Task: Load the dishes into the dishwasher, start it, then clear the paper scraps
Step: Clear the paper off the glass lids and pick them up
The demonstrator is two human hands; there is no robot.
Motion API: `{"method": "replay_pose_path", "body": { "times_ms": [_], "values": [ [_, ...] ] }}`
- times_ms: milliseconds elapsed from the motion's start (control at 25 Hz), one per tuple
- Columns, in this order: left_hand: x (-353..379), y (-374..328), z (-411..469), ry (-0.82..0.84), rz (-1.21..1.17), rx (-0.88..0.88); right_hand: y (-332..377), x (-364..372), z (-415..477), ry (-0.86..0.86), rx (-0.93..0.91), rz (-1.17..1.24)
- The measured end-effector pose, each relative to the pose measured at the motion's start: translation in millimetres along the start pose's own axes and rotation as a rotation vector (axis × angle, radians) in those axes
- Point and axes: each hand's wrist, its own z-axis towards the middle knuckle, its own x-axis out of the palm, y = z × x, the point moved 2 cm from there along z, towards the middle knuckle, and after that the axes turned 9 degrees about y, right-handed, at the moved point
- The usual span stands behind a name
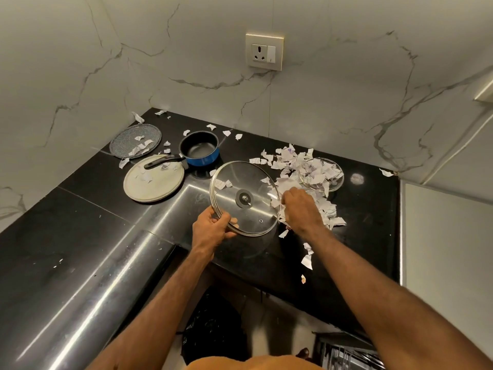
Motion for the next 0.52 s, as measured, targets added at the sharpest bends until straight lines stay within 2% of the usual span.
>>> {"method": "replay_pose_path", "body": {
  "times_ms": [80,240,400,520],
  "values": [
    [0,-2,0,-0.011,0.01,0.014,-6,-5,-2,-0.014,0.052,0.131],
    [2,-7,0,0.027,0.012,0.027,1,-4,-5,0.145,-0.001,0.172],
    [5,-8,-3,0.076,0.062,0.051,4,3,-5,0.04,0.11,0.224],
    [4,-3,-5,0.096,0.067,0.038,7,4,-8,0.063,0.121,0.159]
  ]
}}
